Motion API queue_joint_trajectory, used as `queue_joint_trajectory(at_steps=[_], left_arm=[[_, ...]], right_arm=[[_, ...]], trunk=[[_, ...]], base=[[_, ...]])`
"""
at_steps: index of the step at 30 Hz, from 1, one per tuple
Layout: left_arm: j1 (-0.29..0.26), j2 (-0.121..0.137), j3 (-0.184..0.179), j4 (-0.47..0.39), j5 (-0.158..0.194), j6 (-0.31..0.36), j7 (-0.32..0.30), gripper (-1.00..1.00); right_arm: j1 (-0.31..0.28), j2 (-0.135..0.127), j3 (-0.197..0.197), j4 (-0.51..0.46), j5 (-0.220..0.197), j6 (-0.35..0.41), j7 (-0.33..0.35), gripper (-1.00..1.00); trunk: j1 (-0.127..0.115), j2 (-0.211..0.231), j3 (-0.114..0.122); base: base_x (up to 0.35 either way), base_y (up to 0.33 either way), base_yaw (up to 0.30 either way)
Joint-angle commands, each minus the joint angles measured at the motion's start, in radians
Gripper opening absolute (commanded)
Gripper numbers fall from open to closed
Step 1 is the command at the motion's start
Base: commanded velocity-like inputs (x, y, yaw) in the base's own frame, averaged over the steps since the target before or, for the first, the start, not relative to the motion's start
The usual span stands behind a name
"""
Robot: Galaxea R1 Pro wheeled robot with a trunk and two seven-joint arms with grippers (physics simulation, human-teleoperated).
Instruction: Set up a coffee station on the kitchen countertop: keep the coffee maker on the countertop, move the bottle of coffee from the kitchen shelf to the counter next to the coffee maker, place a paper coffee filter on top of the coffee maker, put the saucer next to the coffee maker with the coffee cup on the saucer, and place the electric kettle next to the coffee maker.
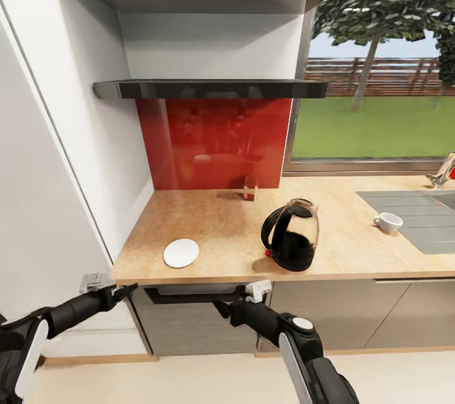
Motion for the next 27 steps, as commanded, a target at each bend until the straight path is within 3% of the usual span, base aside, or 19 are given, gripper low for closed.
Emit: queue_joint_trajectory(at_steps=[1, 5, 9, 13, 15, 16, 17, 20, 21, 23, 26, 27], left_arm=[[-0.014, 0.022, 0.001, -0.002, 0.012, 0.037, -0.027, 1.00], [-0.054, 0.075, 0.002, -0.005, 0.041, 0.111, -0.098, 1.00], [-0.092, 0.090, 0.005, -0.005, 0.082, 0.148, -0.120, 1.00], [-0.129, 0.091, 0.014, 0.002, 0.103, 0.207, -0.125, 1.00], [-0.151, 0.086, 0.017, 0.010, 0.107, 0.224, -0.124, 1.00], [-0.158, 0.085, 0.018, 0.012, 0.108, 0.226, -0.124, 1.00], [-0.170, 0.082, 0.019, 0.014, 0.108, 0.230, -0.123, 1.00], [-0.204, 0.048, 0.021, 0.018, 0.113, 0.234, -0.112, 1.00], [-0.210, 0.039, 0.022, 0.018, 0.113, 0.235, -0.106, 1.00], [-0.239, -0.004, 0.023, 0.019, 0.115, 0.236, -0.059, 1.00], [-0.267, -0.068, 0.049, 0.019, 0.124, 0.236, 0.060, 1.00], [-0.270, -0.078, 0.057, 0.019, 0.129, 0.236, 0.079, 1.00]], right_arm=[[-0.022, 0.000, 0.000, -0.004, -0.017, 0.046, -0.002, 1.00], [-0.103, 0.000, 0.000, -0.014, -0.051, 0.161, -0.011, 1.00], [-0.131, 0.000, -0.004, -0.015, -0.098, 0.198, -0.089, 1.00], [-0.140, 0.000, -0.006, -0.014, -0.273, 0.209, -0.218, 1.00], [-0.141, 0.000, -0.007, -0.013, -0.421, 0.211, -0.293, 1.00], [-0.141, 0.000, -0.006, -0.013, -0.457, 0.211, -0.315, 1.00], [-0.141, 0.000, -0.006, -0.011, -0.524, 0.211, -0.364, 1.00], [-0.142, 0.000, -0.001, -0.009, -0.676, 0.210, -0.549, 1.00], [-0.142, 0.000, 0.000, -0.008, -0.694, 0.210, -0.578, 1.00], [-0.142, 0.000, 0.009, -0.008, -0.749, 0.208, -0.653, 1.00], [-0.142, 0.000, 0.044, -0.008, -0.790, 0.207, -0.693, 1.00], [-0.142, 0.000, 0.051, -0.008, -0.793, 0.207, -0.695, 1.00]], trunk=[[0.001, -0.002, -0.002], [0.001, -0.002, -0.002], [0.001, -0.002, -0.002], [0.001, -0.002, -0.002], [0.001, -0.002, -0.002], [0.001, -0.002, -0.002], [0.001, -0.002, -0.002], [0.001, -0.002, -0.002], [0.001, -0.002, -0.002], [0.001, -0.002, -0.002], [0.001, -0.002, -0.002], [0.001, -0.002, -0.002]], base=[[0.000, 0.000, 0.000], [0.000, 0.000, 0.000], [0.000, 0.000, 0.000], [0.000, 0.000, 0.000], [0.000, 0.000, 0.000], [0.000, 0.000, 0.000], [0.000, 0.000, 0.000], [0.000, 0.000, 0.000], [0.000, 0.000, 0.000], [0.000, 0.000, 0.000], [0.000, 0.000, 0.000], [0.000, 0.000, 0.000]])
